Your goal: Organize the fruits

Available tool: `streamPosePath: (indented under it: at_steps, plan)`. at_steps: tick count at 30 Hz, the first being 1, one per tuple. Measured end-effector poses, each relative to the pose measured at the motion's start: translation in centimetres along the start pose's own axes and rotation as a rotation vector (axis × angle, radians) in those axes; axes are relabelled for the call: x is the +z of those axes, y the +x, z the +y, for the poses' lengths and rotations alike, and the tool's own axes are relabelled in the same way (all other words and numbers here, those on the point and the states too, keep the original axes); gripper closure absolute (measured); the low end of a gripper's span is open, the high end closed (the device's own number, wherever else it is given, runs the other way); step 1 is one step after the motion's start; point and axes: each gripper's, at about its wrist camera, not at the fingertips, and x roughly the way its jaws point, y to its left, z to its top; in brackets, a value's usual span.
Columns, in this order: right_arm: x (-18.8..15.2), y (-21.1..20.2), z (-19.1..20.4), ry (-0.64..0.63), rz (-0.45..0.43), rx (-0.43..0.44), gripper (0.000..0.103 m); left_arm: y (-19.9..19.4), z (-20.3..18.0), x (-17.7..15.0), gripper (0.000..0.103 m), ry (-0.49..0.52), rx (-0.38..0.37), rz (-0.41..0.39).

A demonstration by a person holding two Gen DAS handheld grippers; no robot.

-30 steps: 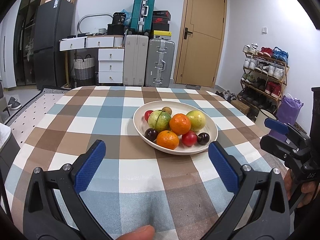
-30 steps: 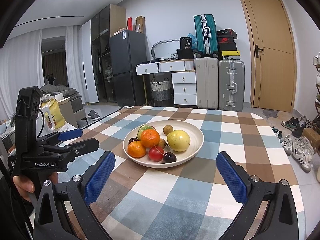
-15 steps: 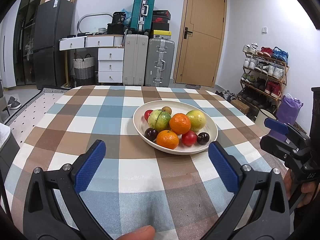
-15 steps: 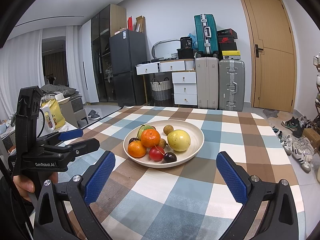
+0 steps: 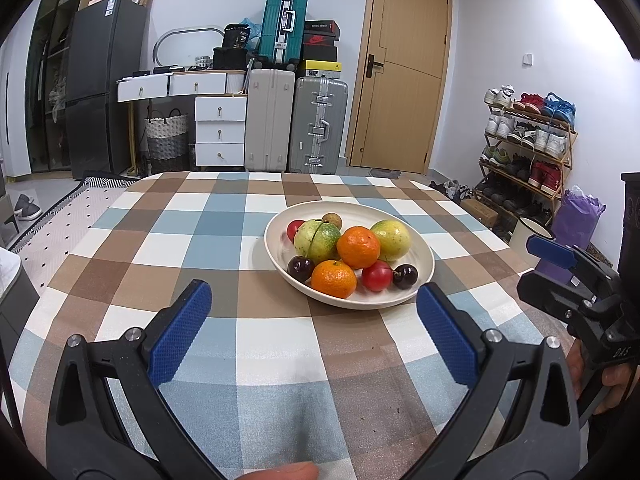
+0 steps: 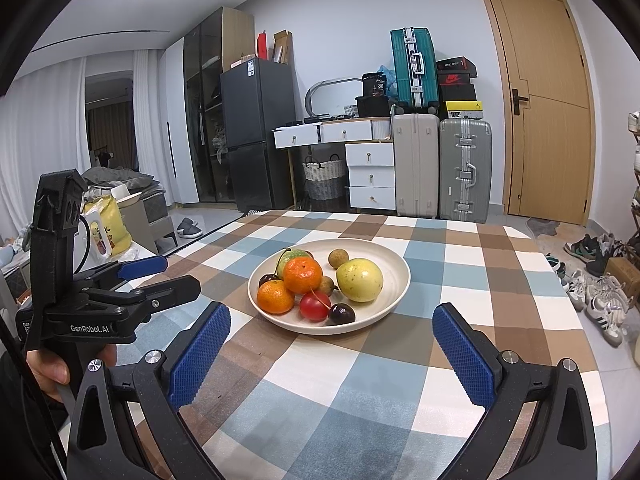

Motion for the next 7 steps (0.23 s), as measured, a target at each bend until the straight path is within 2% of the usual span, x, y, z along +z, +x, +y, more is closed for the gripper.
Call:
streamPosePath:
  at_steps: [7]
  plan:
    - [-0.17, 0.05, 0.05, 0.000, 0.002, 0.000, 0.000, 0.01, 0.02, 0.03, 0.001, 0.000, 0.000, -0.001]
